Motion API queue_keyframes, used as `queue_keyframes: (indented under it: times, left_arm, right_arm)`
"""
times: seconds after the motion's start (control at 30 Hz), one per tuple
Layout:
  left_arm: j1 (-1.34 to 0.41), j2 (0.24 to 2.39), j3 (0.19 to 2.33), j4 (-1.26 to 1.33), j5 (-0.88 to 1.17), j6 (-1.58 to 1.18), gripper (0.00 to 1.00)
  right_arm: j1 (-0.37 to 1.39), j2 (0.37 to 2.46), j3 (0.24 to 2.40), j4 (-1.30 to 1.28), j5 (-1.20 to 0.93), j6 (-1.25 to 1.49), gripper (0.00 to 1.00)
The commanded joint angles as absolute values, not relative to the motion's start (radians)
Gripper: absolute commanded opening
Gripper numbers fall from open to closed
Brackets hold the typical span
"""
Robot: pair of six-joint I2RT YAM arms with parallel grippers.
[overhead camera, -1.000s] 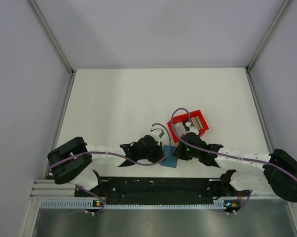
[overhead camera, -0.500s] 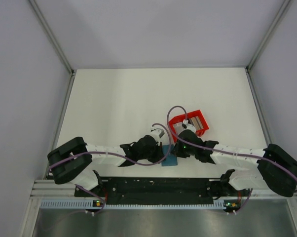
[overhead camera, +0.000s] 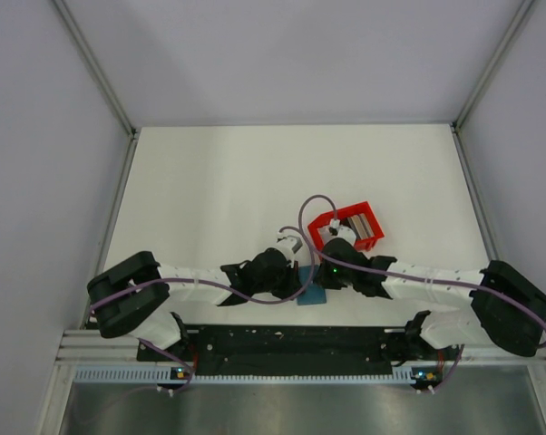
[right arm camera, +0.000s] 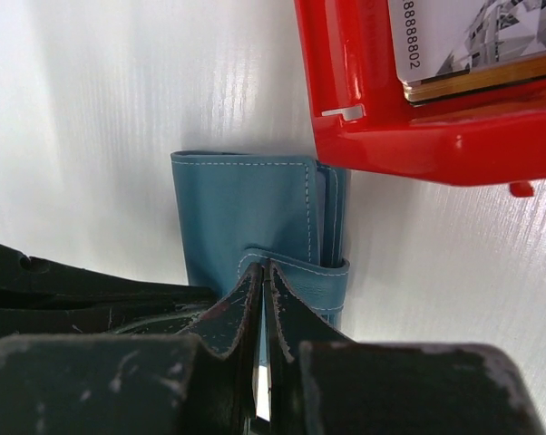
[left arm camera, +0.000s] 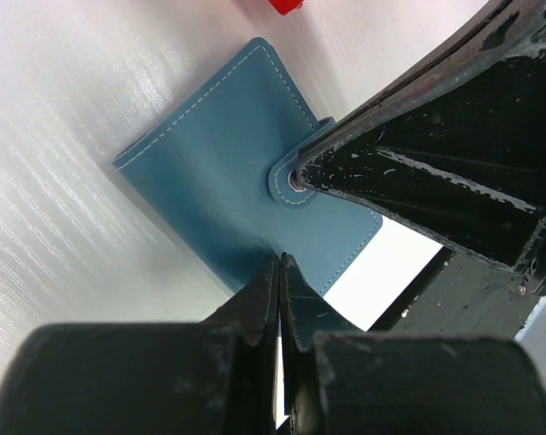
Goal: Put the credit cards into the card holder
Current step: Close the card holder at the center of the board.
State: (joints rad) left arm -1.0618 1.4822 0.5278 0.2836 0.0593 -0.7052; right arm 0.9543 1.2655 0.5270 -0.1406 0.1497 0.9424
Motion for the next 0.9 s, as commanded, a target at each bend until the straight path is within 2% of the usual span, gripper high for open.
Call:
queue_keyframes:
  times: [0.0, 0.87]
  left_arm:
    - [-1.068, 1.500, 0.538, 0.261, 0.041, -0.701, 0.00]
    - [-1.068, 1.491, 0.523, 0.271, 0.022, -0.732, 0.00]
  right_arm:
    - [0.986, 1.307, 0.545, -0.215, 0.149, 0.928, 0.01]
    - [1.117, 1.319, 0.528, -0.281, 0.325, 1.015, 0.00]
